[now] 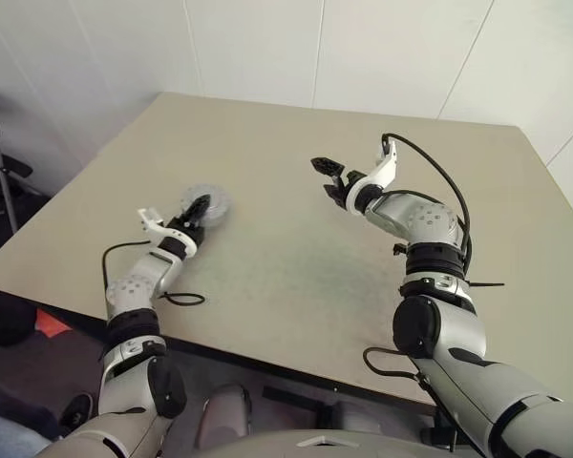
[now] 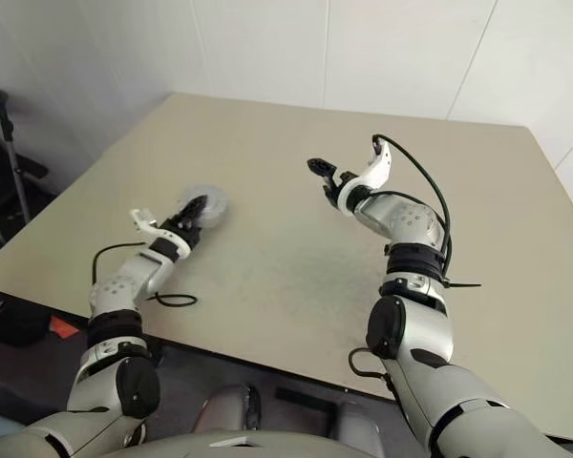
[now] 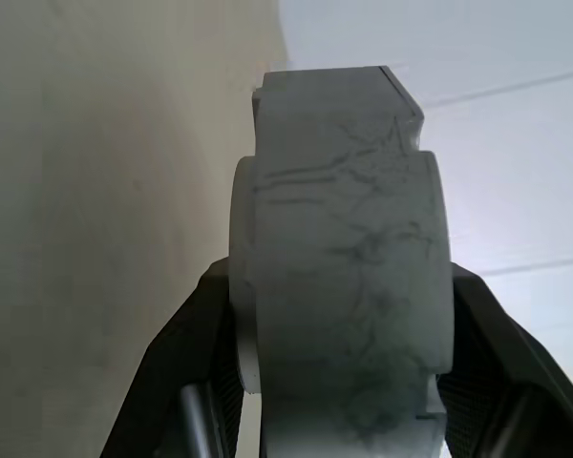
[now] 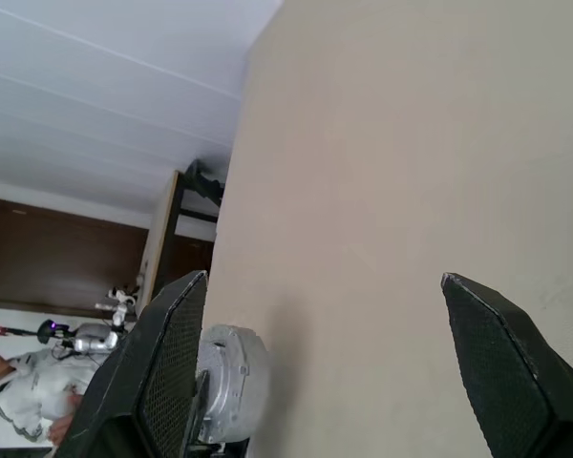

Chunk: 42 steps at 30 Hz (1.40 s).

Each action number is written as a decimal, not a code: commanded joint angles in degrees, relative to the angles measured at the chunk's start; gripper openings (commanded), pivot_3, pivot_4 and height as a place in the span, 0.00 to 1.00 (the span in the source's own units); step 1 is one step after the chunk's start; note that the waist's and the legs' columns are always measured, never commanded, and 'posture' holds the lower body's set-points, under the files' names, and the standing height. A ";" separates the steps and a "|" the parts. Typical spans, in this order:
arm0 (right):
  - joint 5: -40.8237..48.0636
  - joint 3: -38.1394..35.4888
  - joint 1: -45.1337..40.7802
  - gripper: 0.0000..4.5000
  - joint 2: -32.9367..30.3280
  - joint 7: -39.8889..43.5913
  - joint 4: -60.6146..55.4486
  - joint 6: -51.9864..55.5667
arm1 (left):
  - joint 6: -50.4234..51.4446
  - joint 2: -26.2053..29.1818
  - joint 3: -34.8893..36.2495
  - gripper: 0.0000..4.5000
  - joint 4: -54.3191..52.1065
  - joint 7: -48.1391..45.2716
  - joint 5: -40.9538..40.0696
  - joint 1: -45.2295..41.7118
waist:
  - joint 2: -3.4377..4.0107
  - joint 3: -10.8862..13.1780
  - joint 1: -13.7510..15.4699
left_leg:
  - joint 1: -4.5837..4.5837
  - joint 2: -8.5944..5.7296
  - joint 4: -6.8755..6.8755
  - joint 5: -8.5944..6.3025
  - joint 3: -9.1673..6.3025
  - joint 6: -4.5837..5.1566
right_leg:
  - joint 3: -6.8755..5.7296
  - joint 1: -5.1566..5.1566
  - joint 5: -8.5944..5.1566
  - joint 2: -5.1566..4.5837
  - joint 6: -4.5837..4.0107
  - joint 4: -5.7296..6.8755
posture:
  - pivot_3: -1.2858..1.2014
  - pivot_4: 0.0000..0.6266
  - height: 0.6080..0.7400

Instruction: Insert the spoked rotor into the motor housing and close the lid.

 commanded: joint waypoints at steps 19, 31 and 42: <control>0.15 1.22 -5.30 0.99 1.32 0.87 4.96 -2.49 | -9.49 2.86 2.20 0.48 0.67 7.63 3.13 -1.90 | -0.06 -0.01 -0.21 | 0.04 0.01 0.06 0.00 0.00 0.00 | 0.01 0.04 0.05 0.00 0.06 0.02 | 0.52 0.00 1.00; -0.75 2.34 -6.27 1.00 0.81 2.20 8.25 -2.98 | -15.40 5.77 3.99 1.00 1.64 10.87 5.21 -0.92 | -0.08 -0.02 -0.72 | 0.37 0.11 0.04 0.02 0.07 -0.04 | 0.03 0.17 0.11 0.04 -0.06 0.05 | 0.52 0.00 1.00; -1.87 2.97 -6.71 1.00 0.36 3.65 10.00 -2.42 | -19.38 9.86 4.77 1.00 4.37 11.18 6.99 -1.41 | -0.08 -0.02 -1.57 | 0.53 0.21 0.04 0.06 0.08 -0.11 | 0.04 0.30 0.14 0.13 -0.13 0.04 | 0.52 0.00 1.00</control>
